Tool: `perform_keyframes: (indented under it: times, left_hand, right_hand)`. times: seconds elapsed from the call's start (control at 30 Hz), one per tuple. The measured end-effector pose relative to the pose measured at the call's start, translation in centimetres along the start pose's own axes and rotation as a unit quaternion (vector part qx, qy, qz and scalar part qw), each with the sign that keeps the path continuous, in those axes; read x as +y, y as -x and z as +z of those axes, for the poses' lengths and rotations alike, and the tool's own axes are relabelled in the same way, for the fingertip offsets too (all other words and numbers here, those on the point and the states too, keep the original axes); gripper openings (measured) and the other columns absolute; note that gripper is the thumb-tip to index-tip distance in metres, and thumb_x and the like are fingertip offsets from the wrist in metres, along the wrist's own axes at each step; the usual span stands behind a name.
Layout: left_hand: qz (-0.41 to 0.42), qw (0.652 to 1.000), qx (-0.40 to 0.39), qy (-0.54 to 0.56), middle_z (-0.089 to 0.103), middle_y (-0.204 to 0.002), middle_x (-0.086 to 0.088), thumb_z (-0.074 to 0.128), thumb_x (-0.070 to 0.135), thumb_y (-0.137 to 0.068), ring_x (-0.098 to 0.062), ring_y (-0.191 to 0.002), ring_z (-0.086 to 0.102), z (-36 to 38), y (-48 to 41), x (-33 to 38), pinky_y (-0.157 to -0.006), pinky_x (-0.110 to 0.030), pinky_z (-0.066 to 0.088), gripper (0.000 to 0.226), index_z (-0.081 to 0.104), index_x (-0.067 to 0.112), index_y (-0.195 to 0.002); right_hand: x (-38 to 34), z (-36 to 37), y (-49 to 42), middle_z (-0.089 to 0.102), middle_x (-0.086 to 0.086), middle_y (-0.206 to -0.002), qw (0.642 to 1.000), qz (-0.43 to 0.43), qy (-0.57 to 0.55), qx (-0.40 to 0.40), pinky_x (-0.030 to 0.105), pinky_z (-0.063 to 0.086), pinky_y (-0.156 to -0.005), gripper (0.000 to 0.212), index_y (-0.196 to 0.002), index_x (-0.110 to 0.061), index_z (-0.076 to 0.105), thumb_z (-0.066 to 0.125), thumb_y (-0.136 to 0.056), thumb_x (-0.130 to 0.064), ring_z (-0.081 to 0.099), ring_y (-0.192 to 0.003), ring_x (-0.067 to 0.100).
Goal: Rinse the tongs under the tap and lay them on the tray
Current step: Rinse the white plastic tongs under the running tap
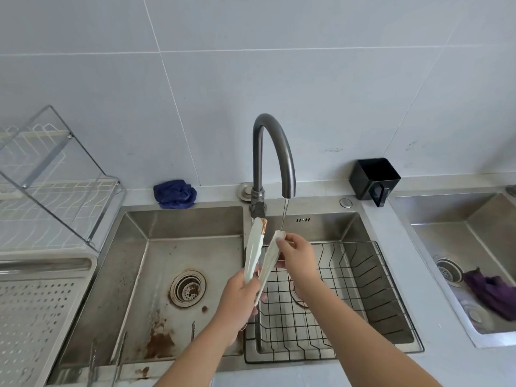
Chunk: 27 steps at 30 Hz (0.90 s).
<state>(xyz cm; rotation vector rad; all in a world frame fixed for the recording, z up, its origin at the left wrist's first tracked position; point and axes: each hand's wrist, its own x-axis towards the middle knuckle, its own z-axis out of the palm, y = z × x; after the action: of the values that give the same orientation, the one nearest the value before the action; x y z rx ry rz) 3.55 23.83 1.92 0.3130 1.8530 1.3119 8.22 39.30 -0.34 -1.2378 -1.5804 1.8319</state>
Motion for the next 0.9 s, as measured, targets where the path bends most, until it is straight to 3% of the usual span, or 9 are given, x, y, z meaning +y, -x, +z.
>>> perform_keyframes:
  times: [0.07,0.13,0.27,0.43,0.5,0.57,0.73,0.8,0.9]
  left_hand:
    - [-0.001,1.000,0.005,0.004,0.073,-0.103,-0.013,0.051,0.017,-0.096,-0.025,-0.092,0.073,0.0,-0.3,0.0,-0.059,-0.025,0.051,0.031,0.066,0.031,-0.119]
    - [-0.001,1.000,0.015,0.003,0.072,-0.094,-0.012,0.053,0.023,-0.087,-0.023,-0.085,0.068,-0.3,-0.3,-0.1,-0.060,-0.029,0.049,0.030,0.070,0.027,-0.112]
    - [-0.006,0.999,0.035,-0.019,0.055,-0.074,-0.001,0.054,0.031,-0.075,-0.015,-0.070,0.050,-1.2,0.0,-0.6,-0.061,-0.030,0.045,0.036,0.068,0.007,-0.097]
    - [0.007,0.997,0.033,-0.072,0.049,-0.067,0.000,0.054,0.033,-0.078,-0.016,-0.063,0.044,-1.1,-0.5,0.1,-0.061,-0.035,0.040,0.025,0.063,0.009,-0.081]
    - [-0.002,0.996,0.029,-0.086,0.052,-0.067,-0.001,0.056,0.030,-0.083,-0.016,-0.061,0.046,-1.2,-1.2,0.6,-0.058,-0.032,0.040,0.019,0.060,0.014,-0.075]
    - [-0.015,0.997,0.015,-0.080,0.058,-0.069,-0.002,0.058,0.028,-0.089,-0.016,-0.061,0.053,-1.6,-2.1,0.9,-0.051,-0.026,0.041,0.021,0.067,0.011,-0.080]
    - [-0.015,0.999,0.003,-0.048,0.070,-0.071,-0.006,0.061,0.028,-0.091,-0.015,-0.059,0.064,-2.0,-3.3,1.9,-0.048,-0.027,0.046,0.026,0.074,0.006,-0.092]
    - [-0.007,0.998,0.014,-0.058,0.072,-0.075,-0.008,0.061,0.027,-0.092,-0.023,-0.066,0.071,-2.3,-3.7,2.2,-0.051,-0.029,0.046,0.024,0.075,0.007,-0.091]
    - [-0.025,0.999,0.001,-0.044,0.073,-0.076,-0.008,0.065,0.028,-0.088,-0.016,-0.067,0.073,-2.8,-4.0,2.2,-0.052,-0.029,0.046,0.022,0.076,0.010,-0.091]
  right_hand:
    - [-0.4,0.4,-0.4,0.076,0.015,-0.087,1.000,-0.013,0.023,0.011,0.045,0.066,-0.066,0.015,-0.092,-0.010,0.070,0.059,-0.100,-0.019,0.077,-0.076,0.029]
    - [-0.6,1.0,-0.7,0.074,0.020,-0.085,0.999,-0.019,0.044,0.015,0.049,0.065,-0.066,0.016,-0.089,-0.004,0.068,0.057,-0.097,-0.012,0.075,-0.076,0.035]
    - [-0.3,1.5,-0.7,0.074,0.011,-0.079,0.998,-0.012,0.056,-0.024,0.043,0.065,-0.064,0.014,-0.091,-0.004,0.065,0.054,-0.089,0.004,0.074,-0.073,0.030]
    - [-0.1,1.9,-1.4,0.064,0.011,-0.073,0.998,0.024,0.041,0.043,0.045,0.064,-0.054,0.030,-0.086,0.001,0.063,0.053,-0.104,-0.020,0.071,-0.063,0.026]
    - [0.4,2.0,-1.3,0.069,0.012,-0.083,0.998,0.064,-0.003,0.010,0.042,0.065,-0.060,0.018,-0.098,-0.002,0.065,0.048,-0.101,-0.007,0.072,-0.069,0.025]
    - [0.6,1.7,-1.4,0.074,0.012,-0.091,0.996,0.084,-0.026,-0.016,0.040,0.065,-0.062,0.024,-0.109,-0.007,0.063,0.045,-0.095,0.003,0.075,-0.077,0.026]
    - [0.2,0.6,-2.4,0.073,0.022,-0.092,0.995,0.066,-0.050,0.061,0.041,0.063,-0.053,0.014,-0.099,-0.008,0.063,0.052,-0.104,-0.016,0.077,-0.072,0.034]
    - [0.2,0.6,-2.3,0.075,0.021,-0.094,0.994,0.074,-0.074,0.026,0.041,0.064,-0.059,0.012,-0.104,-0.008,0.064,0.053,-0.101,-0.010,0.078,-0.078,0.031]
    - [0.1,0.5,-2.2,0.074,0.021,-0.101,0.995,0.084,-0.052,-0.032,0.041,0.064,-0.064,0.024,-0.111,-0.006,0.060,0.055,-0.091,0.007,0.077,-0.083,0.029]
